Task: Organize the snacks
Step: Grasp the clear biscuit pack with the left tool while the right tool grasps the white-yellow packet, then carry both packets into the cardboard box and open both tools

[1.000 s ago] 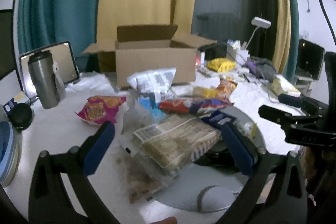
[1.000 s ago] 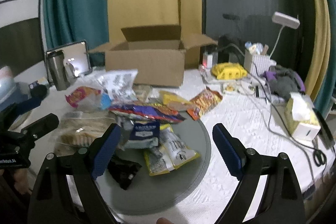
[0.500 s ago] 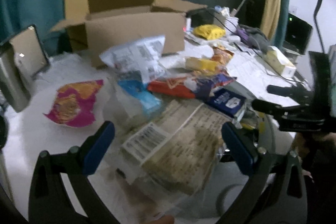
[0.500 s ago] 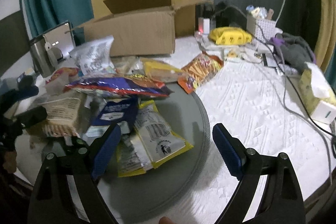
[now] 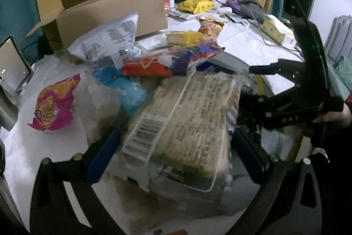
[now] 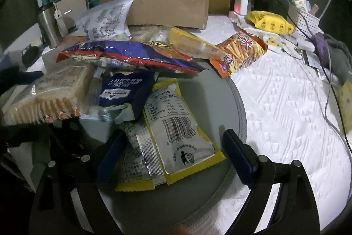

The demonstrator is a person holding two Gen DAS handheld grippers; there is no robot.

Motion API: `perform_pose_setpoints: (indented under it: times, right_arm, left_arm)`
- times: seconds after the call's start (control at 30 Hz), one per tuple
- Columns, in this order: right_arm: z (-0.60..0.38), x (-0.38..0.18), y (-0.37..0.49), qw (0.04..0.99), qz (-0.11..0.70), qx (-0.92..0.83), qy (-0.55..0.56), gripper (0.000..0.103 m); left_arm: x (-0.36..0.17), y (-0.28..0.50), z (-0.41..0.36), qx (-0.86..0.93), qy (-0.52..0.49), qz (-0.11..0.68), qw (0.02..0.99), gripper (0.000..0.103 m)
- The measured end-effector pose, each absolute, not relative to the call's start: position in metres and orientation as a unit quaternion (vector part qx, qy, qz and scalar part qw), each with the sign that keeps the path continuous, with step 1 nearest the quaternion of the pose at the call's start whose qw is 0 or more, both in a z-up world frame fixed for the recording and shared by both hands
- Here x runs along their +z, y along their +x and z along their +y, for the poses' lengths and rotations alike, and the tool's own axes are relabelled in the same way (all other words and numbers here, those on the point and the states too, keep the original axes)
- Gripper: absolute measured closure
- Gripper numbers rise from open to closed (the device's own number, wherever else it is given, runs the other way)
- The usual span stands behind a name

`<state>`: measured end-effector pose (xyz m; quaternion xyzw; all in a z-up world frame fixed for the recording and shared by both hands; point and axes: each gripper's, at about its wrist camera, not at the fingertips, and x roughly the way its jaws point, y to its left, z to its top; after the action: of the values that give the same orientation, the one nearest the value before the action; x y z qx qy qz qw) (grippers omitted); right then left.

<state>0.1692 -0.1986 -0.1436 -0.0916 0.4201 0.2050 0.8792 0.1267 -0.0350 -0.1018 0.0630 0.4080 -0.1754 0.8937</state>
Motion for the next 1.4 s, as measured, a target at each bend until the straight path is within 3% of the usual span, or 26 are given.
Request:
perform_pose_setpoints:
  times: [0.07,0.13,0.2,0.37,0.8,1.4]
  right_arm:
    - [-0.199,-0.143,0.168,0.879,0.418,0.207,-0.100,0.018]
    - [-0.201,-0.142,0.167,0.879,0.417,0.212,-0.096,0.026]
    - [-0.206,-0.139,0.168,0.880,0.417,0.210,-0.090,0.044]
    - [-0.221,-0.135,0.167,0.883,0.417,0.203,-0.075,0.057]
    - [-0.264,-0.084,0.171,0.917,0.360,0.167,-0.046,0.059]
    - [-0.236,-0.026,0.210,0.934,0.291,0.203,-0.047,0.059]
  left_arm:
    - [-0.102,0.128,-0.036,-0.179,0.059,0.409,0.893,0.004]
    - [-0.101,0.127,-0.035,-0.183,0.058,0.410,0.892,0.016]
    - [-0.101,0.128,-0.034,-0.184,0.055,0.410,0.892,0.022]
    - [-0.093,0.126,-0.038,-0.188,0.052,0.405,0.893,0.029]
    - [-0.043,0.115,-0.034,-0.193,0.011,0.353,0.915,0.030]
    - [0.010,0.151,0.018,-0.118,-0.023,0.275,0.954,0.030]
